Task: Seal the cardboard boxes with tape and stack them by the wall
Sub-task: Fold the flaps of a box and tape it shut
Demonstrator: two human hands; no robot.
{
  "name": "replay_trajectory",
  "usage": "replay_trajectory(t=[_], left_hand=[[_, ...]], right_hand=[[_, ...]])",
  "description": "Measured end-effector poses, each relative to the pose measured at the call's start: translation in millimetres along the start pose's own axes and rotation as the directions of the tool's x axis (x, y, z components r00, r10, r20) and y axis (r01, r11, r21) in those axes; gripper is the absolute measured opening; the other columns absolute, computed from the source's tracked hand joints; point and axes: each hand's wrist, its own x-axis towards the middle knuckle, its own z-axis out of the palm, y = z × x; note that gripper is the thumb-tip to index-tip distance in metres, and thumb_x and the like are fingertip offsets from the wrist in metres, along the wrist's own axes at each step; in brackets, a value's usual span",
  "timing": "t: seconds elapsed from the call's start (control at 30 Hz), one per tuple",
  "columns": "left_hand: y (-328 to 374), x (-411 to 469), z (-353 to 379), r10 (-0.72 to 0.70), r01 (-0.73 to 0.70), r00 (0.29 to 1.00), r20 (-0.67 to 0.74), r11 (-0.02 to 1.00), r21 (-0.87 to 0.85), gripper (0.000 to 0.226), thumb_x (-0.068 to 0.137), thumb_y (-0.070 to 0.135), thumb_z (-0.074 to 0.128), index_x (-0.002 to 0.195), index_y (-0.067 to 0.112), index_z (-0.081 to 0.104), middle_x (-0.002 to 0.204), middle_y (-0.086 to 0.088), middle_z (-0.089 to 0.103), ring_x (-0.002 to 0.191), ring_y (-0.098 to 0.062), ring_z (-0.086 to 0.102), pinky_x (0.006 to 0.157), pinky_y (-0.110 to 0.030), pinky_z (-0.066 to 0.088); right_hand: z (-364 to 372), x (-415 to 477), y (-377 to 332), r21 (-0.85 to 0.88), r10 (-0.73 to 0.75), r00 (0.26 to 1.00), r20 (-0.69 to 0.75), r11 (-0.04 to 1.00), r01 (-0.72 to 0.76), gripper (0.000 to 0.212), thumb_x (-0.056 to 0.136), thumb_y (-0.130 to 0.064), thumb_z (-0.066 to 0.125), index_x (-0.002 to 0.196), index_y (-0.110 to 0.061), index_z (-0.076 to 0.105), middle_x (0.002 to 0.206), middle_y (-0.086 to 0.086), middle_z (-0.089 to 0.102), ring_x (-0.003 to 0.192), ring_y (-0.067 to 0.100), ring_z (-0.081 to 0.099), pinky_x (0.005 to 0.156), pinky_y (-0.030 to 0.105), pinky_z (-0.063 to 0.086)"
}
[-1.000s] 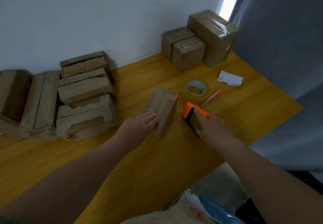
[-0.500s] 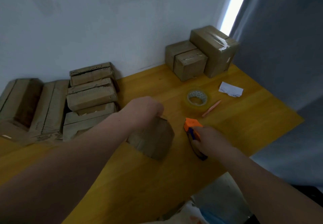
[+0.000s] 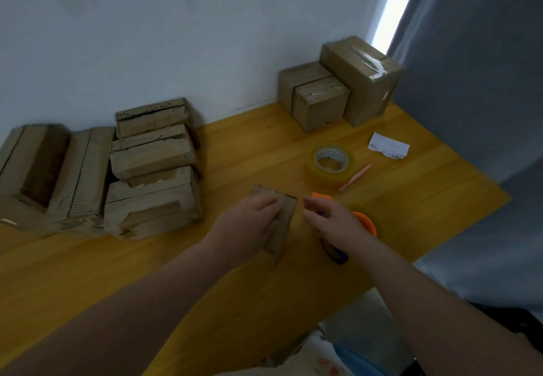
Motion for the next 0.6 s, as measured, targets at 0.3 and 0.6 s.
replay_trajectory(t=[0.3, 0.6], left_hand=[[-7.4, -19.4, 24.1, 0.059, -0.066, 0.988, 0.145, 0.997, 0.046, 0.081, 0.086, 0.066, 0.013, 0.152, 0.022, -0.004, 0.160, 0.003, -0.009, 0.140, -0.007, -0.020, 0.110, -0.025, -0.018], [-12.1, -22.8, 28.8, 0.119, -0.118, 0.988, 0.099, 0.993, -0.015, 0.075, 0.089, 0.057, 0.025, 0.153, 0.024, 0.003, 0.158, 0.007, -0.005, 0.145, -0.010, -0.010, 0.111, -0.022, -0.016]], right_hand=[[12.2, 8.2, -0.8, 0.157, 0.010, 1.000, 0.014, 0.987, -0.012, 0.034, 0.093, -0.027, 0.064, 0.127, -0.020, 0.062, 0.117, -0.006, 0.064, 0.106, 0.012, 0.058, 0.073, 0.023, 0.048], [21.9, 9.5, -3.1, 0.165, 0.028, 0.992, -0.126, 0.986, -0.007, 0.013, 0.083, -0.028, 0.076, 0.079, -0.020, 0.066, 0.084, -0.003, 0.066, 0.085, 0.014, 0.062, 0.074, 0.035, 0.052]])
